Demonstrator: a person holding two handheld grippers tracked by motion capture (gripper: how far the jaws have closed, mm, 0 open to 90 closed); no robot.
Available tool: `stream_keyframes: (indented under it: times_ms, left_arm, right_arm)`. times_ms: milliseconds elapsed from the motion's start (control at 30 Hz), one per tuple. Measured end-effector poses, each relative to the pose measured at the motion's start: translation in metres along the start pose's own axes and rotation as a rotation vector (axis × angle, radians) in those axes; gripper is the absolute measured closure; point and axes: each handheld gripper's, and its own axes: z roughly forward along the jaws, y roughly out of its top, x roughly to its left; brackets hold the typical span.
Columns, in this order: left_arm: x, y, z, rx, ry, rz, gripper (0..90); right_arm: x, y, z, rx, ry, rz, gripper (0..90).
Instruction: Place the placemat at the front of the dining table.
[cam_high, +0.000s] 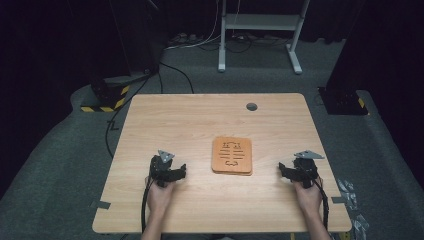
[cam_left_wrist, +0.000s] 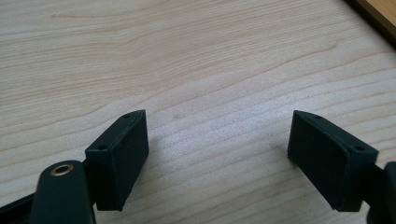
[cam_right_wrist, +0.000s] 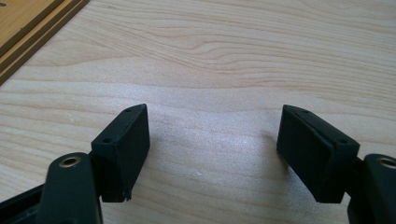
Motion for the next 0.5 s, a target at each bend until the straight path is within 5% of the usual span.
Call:
stream_keyframes:
  times_ms: [500]
  left_arm:
    - [-0.0014,0.0016,0.0012,0.005,0.011,-0.009,20.3]
  right_arm:
    - [0.0029,0.0024,0.0037,-0.006,0.0,0.004,22.5]
